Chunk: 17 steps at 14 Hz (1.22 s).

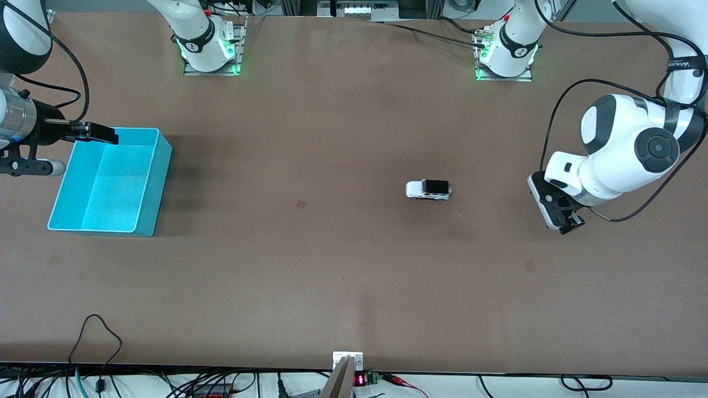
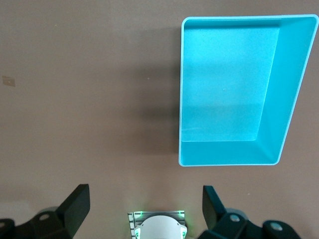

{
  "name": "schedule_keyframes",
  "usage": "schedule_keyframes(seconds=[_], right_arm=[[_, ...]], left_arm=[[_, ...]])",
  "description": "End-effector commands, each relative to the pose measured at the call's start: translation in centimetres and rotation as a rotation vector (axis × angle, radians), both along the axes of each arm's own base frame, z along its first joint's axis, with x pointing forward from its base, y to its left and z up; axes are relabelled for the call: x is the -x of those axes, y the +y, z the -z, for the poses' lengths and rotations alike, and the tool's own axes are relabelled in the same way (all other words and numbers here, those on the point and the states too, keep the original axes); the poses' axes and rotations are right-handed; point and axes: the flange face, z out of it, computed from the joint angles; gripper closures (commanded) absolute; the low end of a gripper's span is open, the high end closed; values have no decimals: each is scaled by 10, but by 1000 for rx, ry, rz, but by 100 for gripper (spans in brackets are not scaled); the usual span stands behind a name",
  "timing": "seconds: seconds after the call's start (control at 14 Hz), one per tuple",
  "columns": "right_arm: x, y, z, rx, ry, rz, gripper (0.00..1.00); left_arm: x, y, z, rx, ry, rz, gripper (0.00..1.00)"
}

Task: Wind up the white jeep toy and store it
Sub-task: 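Open the left gripper to release the jeep and lift away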

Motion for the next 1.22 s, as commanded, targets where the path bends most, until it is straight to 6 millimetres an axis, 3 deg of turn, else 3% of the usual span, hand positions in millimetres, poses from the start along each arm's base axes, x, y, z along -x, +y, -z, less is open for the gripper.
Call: schedule_keyframes(seconds=[0.0,0.29,0.57,0.86,1.15], right_arm=[[2,0,0,-17,10,-3,0],[3,0,1,-17,13,-3,0],[3,-1,1,-17,14,0,0],[3,-4,2,-17,16,4,0],[5,-4,3,-17,30,4,0]], left_arm=[[-15,0,-11,29,3,-172,0],[-18,17,-20,86,11,-302,0],[-29,31,-62,80,25,-476,0],[-30,29,-85,53,36,-748,0],[-23,45,-117,55,-1,-1005,0]])
